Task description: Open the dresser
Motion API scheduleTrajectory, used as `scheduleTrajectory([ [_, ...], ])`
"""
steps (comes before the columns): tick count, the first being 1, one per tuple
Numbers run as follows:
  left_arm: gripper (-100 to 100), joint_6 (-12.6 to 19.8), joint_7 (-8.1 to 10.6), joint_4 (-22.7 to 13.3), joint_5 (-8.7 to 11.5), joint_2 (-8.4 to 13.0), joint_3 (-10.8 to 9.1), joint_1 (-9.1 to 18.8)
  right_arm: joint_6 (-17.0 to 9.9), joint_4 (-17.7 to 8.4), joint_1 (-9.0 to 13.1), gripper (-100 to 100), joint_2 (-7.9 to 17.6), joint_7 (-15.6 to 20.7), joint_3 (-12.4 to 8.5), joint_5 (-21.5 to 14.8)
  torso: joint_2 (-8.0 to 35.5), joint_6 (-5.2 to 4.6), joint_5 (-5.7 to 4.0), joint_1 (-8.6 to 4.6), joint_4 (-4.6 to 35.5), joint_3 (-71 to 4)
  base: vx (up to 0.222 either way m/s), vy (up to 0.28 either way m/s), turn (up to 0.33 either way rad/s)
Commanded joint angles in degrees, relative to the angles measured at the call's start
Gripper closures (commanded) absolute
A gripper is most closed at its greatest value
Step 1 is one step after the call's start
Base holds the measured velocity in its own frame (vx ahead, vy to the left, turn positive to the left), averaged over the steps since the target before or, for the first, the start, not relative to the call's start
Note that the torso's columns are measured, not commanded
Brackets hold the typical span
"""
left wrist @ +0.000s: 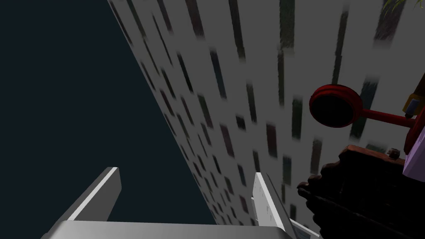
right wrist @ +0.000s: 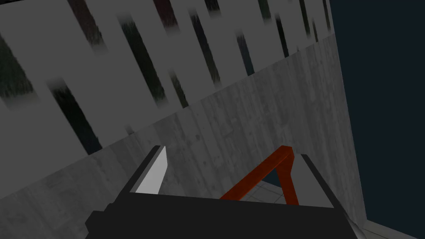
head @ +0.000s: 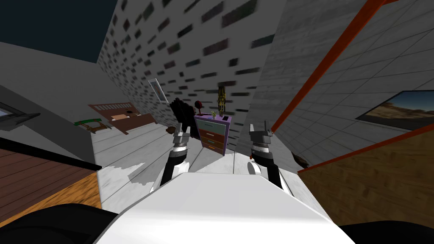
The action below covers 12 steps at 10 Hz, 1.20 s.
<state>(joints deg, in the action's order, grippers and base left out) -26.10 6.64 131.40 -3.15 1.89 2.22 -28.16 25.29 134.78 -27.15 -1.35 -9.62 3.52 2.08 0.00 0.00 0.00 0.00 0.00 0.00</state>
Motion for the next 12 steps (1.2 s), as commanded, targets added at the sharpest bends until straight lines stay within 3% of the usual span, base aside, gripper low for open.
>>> scheduleTrajectory([
  [1,0,0.0,0.0,0.0,0.0,0.0,0.0,0.0,0.0,0.0,0.0,0,0.0,0.0,0.0,0.0,2.3,0.0,0.0,0.0,2.3,-4.7,0.0,0.0,0.0],
  [9,0,0.0,0.0,0.0,0.0,0.0,0.0,0.0,0.0,0.0,0.0,0,0.0,0.0,0.0,0.0,35.4,0.0,0.0,0.0,35.4,-70.7,0.0,0.0,0.0],
  [10,-100,-0.2,-0.26,-1.1,0.0,2.2,0.36,0.2,0.0,0.0,0.0,0,0.0,0.0,0.0,0.0,39.6,0.0,0.0,0.0,39.6,-79.2,0.036,0.003,-0.004],
  [12,-100,-0.8,-0.89,-4.0,-0.1,4.3,1.24,0.7,0.0,0.0,0.0,0,0.0,0.0,0.0,0.0,41.9,0.0,0.01,0.02,42.0,-84.3,0.079,0.009,-0.007],
])
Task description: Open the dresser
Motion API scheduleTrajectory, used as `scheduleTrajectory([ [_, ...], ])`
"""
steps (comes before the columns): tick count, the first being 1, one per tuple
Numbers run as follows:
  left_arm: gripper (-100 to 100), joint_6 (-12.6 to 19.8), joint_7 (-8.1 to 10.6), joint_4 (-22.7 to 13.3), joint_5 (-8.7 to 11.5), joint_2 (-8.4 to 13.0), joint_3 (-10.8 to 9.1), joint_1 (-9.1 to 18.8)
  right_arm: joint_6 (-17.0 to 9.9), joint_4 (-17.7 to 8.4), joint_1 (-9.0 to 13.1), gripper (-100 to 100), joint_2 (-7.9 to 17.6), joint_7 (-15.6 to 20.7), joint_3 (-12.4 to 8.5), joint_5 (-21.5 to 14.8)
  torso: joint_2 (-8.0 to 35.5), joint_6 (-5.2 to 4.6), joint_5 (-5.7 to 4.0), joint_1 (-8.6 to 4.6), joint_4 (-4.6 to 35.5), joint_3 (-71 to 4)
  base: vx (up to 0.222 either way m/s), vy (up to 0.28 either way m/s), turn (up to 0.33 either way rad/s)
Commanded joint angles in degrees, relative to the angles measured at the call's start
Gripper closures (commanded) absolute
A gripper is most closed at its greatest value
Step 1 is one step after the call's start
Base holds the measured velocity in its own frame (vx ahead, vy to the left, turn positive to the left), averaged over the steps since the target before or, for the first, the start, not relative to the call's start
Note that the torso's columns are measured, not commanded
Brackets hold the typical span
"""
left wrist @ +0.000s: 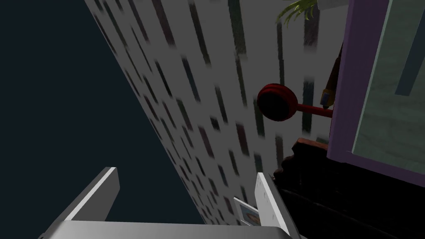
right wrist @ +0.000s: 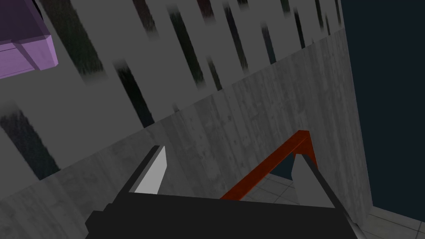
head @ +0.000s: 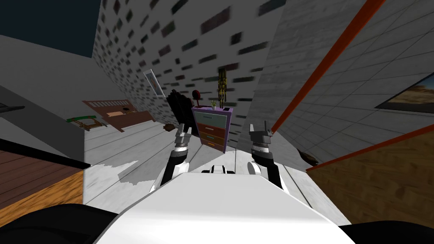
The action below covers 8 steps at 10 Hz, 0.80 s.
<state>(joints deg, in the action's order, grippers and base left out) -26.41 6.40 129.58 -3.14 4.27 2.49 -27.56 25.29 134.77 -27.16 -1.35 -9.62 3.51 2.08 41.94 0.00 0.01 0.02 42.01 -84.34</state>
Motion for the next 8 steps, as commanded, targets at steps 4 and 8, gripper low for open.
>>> scheduleTrajectory([
  [4,-100,-1.5,-1.92,-8.0,-0.3,3.4,2.73,1.1,0.0,0.0,0.0,0,0.0,0.0,0.0,0.0,0.4,0.0,-0.01,-0.04,0.3,-0.2,0.111,-0.005,-0.008],
  [8,-100,-2.7,-3.36,-14.6,-0.4,3.5,4.73,2.3,0.0,0.0,0.0,0,0.0,0.0,0.0,0.0,0.3,0.0,-0.01,-0.03,0.3,-0.2,0.11,0.007,-0.009],
])
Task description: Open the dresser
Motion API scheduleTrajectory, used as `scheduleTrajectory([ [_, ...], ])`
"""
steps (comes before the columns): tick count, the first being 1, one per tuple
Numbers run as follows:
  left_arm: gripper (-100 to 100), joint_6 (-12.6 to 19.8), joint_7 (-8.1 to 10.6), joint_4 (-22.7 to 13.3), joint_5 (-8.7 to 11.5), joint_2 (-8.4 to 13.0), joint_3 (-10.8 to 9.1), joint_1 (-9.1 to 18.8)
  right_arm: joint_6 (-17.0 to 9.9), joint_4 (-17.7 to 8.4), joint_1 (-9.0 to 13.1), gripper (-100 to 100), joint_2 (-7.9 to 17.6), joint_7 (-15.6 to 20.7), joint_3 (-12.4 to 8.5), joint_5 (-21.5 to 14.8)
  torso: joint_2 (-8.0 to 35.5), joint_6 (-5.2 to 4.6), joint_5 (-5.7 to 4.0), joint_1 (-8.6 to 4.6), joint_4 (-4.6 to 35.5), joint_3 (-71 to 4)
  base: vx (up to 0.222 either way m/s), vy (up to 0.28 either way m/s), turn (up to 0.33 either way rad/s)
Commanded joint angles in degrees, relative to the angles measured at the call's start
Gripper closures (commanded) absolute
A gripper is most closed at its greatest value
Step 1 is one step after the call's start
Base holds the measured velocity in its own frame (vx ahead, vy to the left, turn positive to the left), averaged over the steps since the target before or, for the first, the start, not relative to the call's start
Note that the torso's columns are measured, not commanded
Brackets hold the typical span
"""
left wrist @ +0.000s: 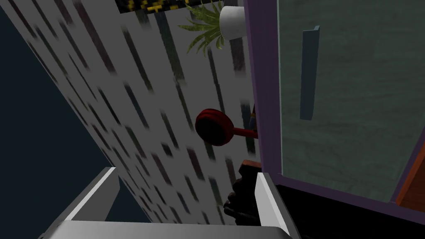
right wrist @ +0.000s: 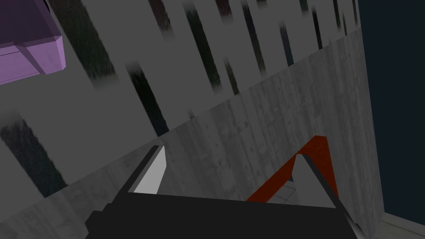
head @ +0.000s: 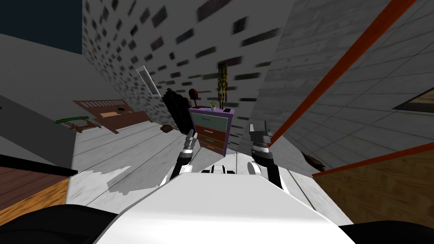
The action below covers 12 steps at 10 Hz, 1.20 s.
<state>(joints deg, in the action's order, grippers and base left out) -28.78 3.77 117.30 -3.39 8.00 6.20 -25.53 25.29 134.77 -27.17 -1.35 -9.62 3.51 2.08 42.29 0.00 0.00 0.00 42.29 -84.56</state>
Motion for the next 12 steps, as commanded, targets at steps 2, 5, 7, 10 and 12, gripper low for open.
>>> scheduleTrajectory([
  [2,-100,-0.8,-1.42,-5.5,-0.2,-0.4,1.98,0.9,0.0,0.0,0.0,0,0.0,0.0,0.0,0.0,0.0,0.01,0.0,0.0,0.0,0.0,0.103,0.008,-0.009],
  [5,-100,-1.6,-2.37,-9.9,-0.3,-0.8,3.3,1.6,0.0,0.0,0.0,0,0.0,0.0,0.0,0.0,0.0,0.01,0.0,0.01,0.0,0.0,0.102,0.003,-0.008],
  [7,-100,-2.1,-2.97,-12.6,-0.4,-1.0,4.12,2.1,0.0,0.0,0.0,0,0.0,0.0,0.0,0.0,0.0,0.0,-0.01,-0.04,0.0,0.0,0.097,-0.009,-0.007],
  [10,-100,-2.8,-3.87,-16.8,-0.5,-1.2,5.36,2.9,0.0,0.0,0.0,0,0.0,0.0,0.0,0.0,0.0,0.01,0.02,0.06,0.0,0.0,0.095,0.01,-0.008],
  [12,-100,-3.3,-4.5,-19.8,-0.6,-1.4,6.23,3.4,0.0,0.0,0.0,0,0.0,0.0,0.0,0.0,0.0,0.0,0.0,-0.01,0.0,0.0,0.091,-0.004,-0.008],
])
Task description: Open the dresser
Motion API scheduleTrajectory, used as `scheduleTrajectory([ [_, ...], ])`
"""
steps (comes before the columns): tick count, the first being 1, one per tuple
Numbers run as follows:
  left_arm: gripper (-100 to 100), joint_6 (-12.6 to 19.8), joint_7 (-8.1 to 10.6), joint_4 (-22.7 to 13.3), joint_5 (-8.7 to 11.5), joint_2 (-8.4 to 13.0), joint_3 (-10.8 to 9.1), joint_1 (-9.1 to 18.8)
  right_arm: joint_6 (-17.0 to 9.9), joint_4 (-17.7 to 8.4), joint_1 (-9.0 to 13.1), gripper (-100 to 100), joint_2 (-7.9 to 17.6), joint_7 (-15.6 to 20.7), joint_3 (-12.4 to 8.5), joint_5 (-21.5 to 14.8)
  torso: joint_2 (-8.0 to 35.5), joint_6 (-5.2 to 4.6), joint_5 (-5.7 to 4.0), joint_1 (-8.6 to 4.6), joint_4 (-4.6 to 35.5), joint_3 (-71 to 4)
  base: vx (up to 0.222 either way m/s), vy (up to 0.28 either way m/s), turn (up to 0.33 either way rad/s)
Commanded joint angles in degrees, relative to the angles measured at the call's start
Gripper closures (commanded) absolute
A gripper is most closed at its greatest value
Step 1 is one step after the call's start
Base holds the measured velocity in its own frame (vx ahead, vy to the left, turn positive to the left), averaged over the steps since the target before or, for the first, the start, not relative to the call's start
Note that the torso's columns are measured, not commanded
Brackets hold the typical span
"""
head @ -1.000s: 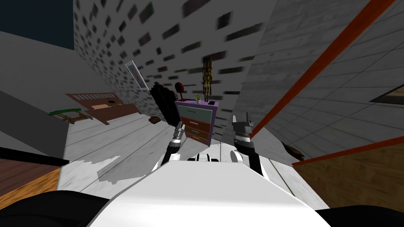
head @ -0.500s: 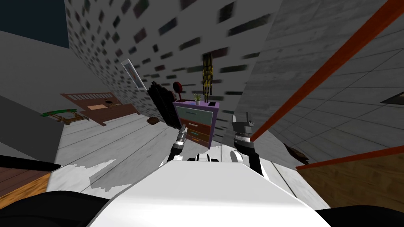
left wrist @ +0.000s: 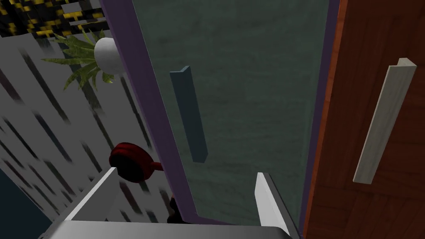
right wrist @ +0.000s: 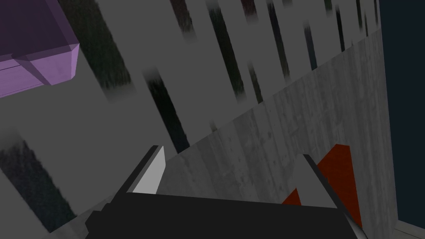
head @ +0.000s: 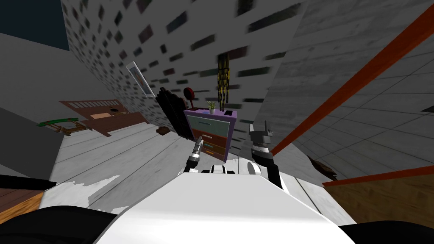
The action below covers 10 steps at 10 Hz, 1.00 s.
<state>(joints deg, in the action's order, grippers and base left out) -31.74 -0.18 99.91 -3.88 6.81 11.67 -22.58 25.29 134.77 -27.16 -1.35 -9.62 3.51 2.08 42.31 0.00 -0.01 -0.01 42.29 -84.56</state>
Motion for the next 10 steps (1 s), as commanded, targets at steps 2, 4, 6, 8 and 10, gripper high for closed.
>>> scheduleTrajectory([
  [2,-100,-0.9,-1.25,-5.5,-0.2,-0.3,1.71,1.0,0.0,0.0,0.0,0,0.0,0.0,0.0,0.0,-0.1,0.0,-0.01,-0.02,0.0,0.0,0.112,-0.001,-0.008],
  [4,-100,-1.2,-1.61,-7.4,-0.2,-0.3,2.21,1.3,0.0,0.0,0.0,0,0.0,0.0,0.0,0.0,-0.1,0.0,0.02,0.08,0.0,0.0,0.096,0.013,-0.006],
  [6,-100,-1.7,-2.37,-10.7,-0.3,-0.3,3.25,2.0,0.0,0.0,0.0,0,0.0,0.0,0.0,0.0,0.1,0.0,0.0,-0.02,0.0,0.1,0.071,0.004,-0.007],
  [8,-100,-2.0,-2.76,-12.9,-0.3,-0.2,3.79,2.3,0.0,0.0,0.0,0,0.0,0.0,0.0,0.0,0.0,0.0,0.0,0.01,0.0,0.0,0.068,0.011,-0.005],
  [10,-100,-2.6,-3.53,-16.2,-0.4,0.1,4.84,3.0,0.0,0.0,0.0,0,0.0,0.0,0.0,0.0,-0.1,0.0,0.01,0.0,0.0,-0.1,0.104,0.009,-0.01],
])
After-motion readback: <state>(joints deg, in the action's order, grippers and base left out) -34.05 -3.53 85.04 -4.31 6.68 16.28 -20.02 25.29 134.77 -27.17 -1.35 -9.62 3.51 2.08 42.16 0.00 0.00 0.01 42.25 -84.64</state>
